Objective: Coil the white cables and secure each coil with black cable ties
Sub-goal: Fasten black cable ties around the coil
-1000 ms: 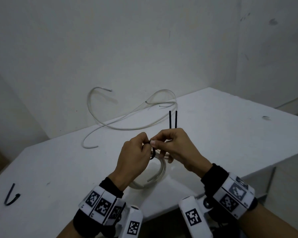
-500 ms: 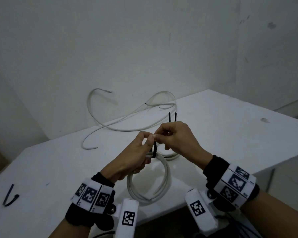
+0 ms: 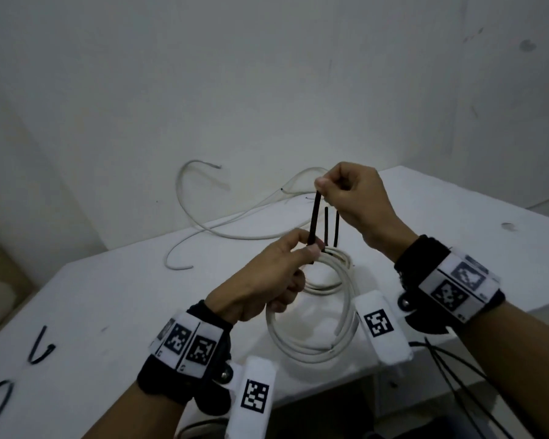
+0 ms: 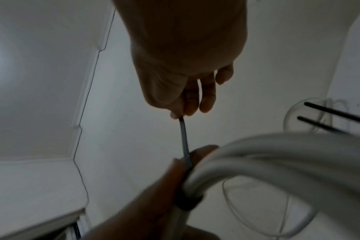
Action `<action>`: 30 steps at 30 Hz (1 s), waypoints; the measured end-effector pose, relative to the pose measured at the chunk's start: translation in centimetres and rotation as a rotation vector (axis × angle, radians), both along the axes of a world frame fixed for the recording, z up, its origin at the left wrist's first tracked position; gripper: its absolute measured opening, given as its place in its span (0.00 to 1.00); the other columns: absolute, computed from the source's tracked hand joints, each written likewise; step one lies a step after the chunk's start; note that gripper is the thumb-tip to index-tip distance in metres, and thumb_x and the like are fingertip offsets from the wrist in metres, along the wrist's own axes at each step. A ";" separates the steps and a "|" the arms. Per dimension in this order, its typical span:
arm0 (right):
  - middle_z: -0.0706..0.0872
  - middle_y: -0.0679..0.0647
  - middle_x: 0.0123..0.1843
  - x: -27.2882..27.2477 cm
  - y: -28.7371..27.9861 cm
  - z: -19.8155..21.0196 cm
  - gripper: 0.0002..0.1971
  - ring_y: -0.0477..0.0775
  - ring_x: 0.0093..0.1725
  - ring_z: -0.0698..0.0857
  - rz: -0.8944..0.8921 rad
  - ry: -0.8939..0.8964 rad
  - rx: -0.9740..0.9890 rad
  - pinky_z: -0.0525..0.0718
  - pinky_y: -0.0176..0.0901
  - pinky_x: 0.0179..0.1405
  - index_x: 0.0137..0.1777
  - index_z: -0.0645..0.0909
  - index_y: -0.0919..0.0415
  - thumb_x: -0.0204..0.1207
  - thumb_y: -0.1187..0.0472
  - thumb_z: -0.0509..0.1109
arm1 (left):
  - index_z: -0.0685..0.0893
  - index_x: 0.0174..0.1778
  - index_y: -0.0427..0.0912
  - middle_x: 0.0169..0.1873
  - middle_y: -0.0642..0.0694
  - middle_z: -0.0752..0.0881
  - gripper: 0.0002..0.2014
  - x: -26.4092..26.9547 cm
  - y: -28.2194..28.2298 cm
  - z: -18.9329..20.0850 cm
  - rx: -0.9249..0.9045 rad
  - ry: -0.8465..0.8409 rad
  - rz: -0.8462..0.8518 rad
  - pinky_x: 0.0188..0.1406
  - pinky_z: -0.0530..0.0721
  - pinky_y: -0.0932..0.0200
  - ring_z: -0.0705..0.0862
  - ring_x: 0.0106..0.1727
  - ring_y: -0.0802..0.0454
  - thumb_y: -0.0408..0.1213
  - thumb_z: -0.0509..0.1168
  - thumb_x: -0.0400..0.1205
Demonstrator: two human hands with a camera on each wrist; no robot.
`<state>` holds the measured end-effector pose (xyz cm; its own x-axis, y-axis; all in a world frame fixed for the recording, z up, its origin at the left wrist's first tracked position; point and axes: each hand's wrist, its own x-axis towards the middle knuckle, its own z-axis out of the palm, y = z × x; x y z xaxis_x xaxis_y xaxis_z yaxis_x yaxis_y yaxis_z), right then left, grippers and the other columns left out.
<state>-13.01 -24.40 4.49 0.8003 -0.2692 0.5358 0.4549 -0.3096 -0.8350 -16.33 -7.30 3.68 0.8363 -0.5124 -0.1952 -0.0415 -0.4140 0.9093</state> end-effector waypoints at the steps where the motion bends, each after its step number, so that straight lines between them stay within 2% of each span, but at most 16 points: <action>1: 0.82 0.50 0.31 0.0 -0.1 0.1 0.10 0.51 0.34 0.81 0.015 0.018 -0.016 0.82 0.51 0.39 0.32 0.79 0.55 0.75 0.59 0.72 | 0.76 0.52 0.47 0.24 0.49 0.59 0.12 0.1 -0.1 0.1 -0.021 -0.019 0.002 0.21 0.51 0.64 0.53 0.24 0.54 0.52 0.54 0.87; 3: 0.81 0.51 0.30 -0.2 -0.3 0.3 0.10 0.48 0.29 0.81 0.101 0.068 -0.073 0.82 0.44 0.34 0.34 0.79 0.60 0.76 0.61 0.71 | 0.78 0.47 0.47 0.23 0.50 0.61 0.15 0.1 -0.2 -0.1 -0.042 -0.055 0.014 0.21 0.51 0.63 0.53 0.23 0.54 0.53 0.54 0.87; 5: 0.81 0.49 0.31 -0.5 -0.3 0.3 0.09 0.44 0.25 0.81 0.151 0.090 -0.152 0.79 0.36 0.29 0.37 0.79 0.66 0.77 0.62 0.70 | 0.79 0.44 0.46 0.21 0.50 0.62 0.14 -0.1 -0.3 -0.7 -0.026 -0.068 0.024 0.20 0.51 0.63 0.54 0.22 0.55 0.51 0.57 0.86; 7: 0.80 0.50 0.32 -0.5 -0.2 0.3 0.09 0.44 0.26 0.80 0.127 0.077 -0.204 0.75 0.28 0.25 0.39 0.79 0.69 0.78 0.64 0.69 | 0.76 0.43 0.45 0.20 0.51 0.62 0.12 -0.3 -0.8 -1.3 -0.003 -0.060 0.012 0.18 0.52 0.64 0.55 0.21 0.55 0.48 0.58 0.86; 9: 0.80 0.54 0.33 -0.3 -0.1 0.1 0.09 0.45 0.27 0.76 0.099 0.084 -0.235 0.71 0.26 0.23 0.38 0.79 0.69 0.77 0.64 0.70 | 0.74 0.42 0.45 0.19 0.52 0.63 0.11 -0.5 -1.1 -1.6 0.000 -0.050 0.005 0.17 0.52 0.65 0.56 0.19 0.56 0.47 0.59 0.86; 13: 0.79 0.52 0.27 0.1 -0.2 -0.7 0.12 0.39 0.19 0.70 0.099 0.157 -0.206 0.69 0.30 0.20 0.31 0.76 0.59 0.76 0.63 0.71 | 0.73 0.42 0.46 0.19 0.51 0.63 0.10 -0.5 -1.2 -2.1 0.009 -0.006 0.027 0.18 0.52 0.65 0.55 0.19 0.56 0.45 0.59 0.86; 15: 0.79 0.53 0.28 -0.1 -0.3 -0.8 0.12 0.45 0.24 0.74 0.122 0.139 -0.178 0.74 0.37 0.26 0.32 0.77 0.58 0.77 0.61 0.71 | 0.73 0.43 0.45 0.19 0.51 0.63 0.09 -0.2 -1.0 -2.0 -0.010 0.016 0.061 0.19 0.51 0.66 0.55 0.19 0.56 0.45 0.60 0.86; 17: 0.83 0.54 0.32 -0.6 -0.4 -0.7 0.08 0.51 0.31 0.80 0.191 0.133 -0.159 0.78 0.46 0.35 0.38 0.81 0.59 0.78 0.58 0.69 | 0.74 0.44 0.44 0.18 0.51 0.64 0.09 0.2 -0.7 -1.7 -0.066 0.040 0.097 0.18 0.51 0.68 0.56 0.17 0.57 0.44 0.61 0.85; 18: 0.85 0.54 0.34 -1.0 -0.3 -0.7 0.08 0.51 0.33 0.82 0.229 0.156 -0.154 0.79 0.47 0.37 0.45 0.82 0.60 0.79 0.55 0.68 | 0.74 0.43 0.44 0.17 0.51 0.64 0.09 0.4 -0.5 -1.6 -0.087 0.044 0.113 0.18 0.51 0.69 0.56 0.16 0.57 0.44 0.61 0.85; 20: 0.88 0.53 0.39 -1.8 -0.1 -1.4 0.13 0.49 0.34 0.86 0.288 0.224 -0.187 0.81 0.46 0.37 0.58 0.80 0.58 0.79 0.51 0.66 | 0.73 0.41 0.45 0.17 0.50 0.65 0.09 0.8 -0.1 -1.4 -0.112 0.039 0.153 0.17 0.52 0.70 0.57 0.15 0.57 0.44 0.61 0.85; 21: 0.89 0.54 0.40 -2.3 0.1 -1.9 0.13 0.51 0.35 0.88 0.304 0.245 -0.220 0.83 0.49 0.36 0.59 0.79 0.56 0.79 0.50 0.66 | 0.73 0.42 0.45 0.17 0.50 0.65 0.09 1.0 0.1 -1.4 -0.125 0.035 0.173 0.17 0.52 0.70 0.57 0.15 0.57 0.44 0.61 0.85; 23: 0.90 0.57 0.39 -3.4 0.5 -3.3 0.09 0.58 0.36 0.89 0.315 0.254 -0.282 0.87 0.56 0.38 0.53 0.80 0.55 0.78 0.53 0.67 | 0.74 0.40 0.44 0.17 0.49 0.68 0.10 1.5 0.4 -1.3 -0.156 0.032 0.212 0.17 0.55 0.70 0.58 0.16 0.56 0.44 0.60 0.86; 26: 0.89 0.55 0.37 -4.4 1.0 -5.3 0.04 0.59 0.30 0.88 0.318 0.236 -0.220 0.89 0.61 0.35 0.52 0.82 0.56 0.79 0.60 0.68 | 0.78 0.39 0.44 0.19 0.47 0.73 0.10 2.1 0.8 -1.2 -0.238 0.052 0.306 0.15 0.61 0.69 0.62 0.15 0.55 0.43 0.61 0.85; 28: 0.87 0.54 0.36 -4.6 1.4 -6.3 0.07 0.57 0.25 0.86 0.285 0.218 -0.139 0.87 0.60 0.30 0.54 0.81 0.53 0.80 0.63 0.67 | 0.81 0.42 0.41 0.23 0.45 0.78 0.10 2.4 1.0 -1.4 -0.285 0.054 0.366 0.15 0.67 0.66 0.69 0.16 0.53 0.42 0.62 0.85; 30: 0.86 0.54 0.35 -4.6 1.8 -7.0 0.10 0.53 0.22 0.84 0.242 0.205 -0.080 0.86 0.53 0.27 0.57 0.83 0.54 0.80 0.64 0.66 | 0.85 0.45 0.37 0.28 0.43 0.82 0.10 2.4 1.1 -1.7 -0.310 0.041 0.401 0.17 0.76 0.61 0.76 0.19 0.49 0.40 0.64 0.84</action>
<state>-17.62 -22.61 -2.53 0.9294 -0.0216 0.3685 0.3480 -0.2816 -0.8942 -13.93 -6.22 1.97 0.9738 -0.1918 -0.1218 0.1040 -0.1005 0.9895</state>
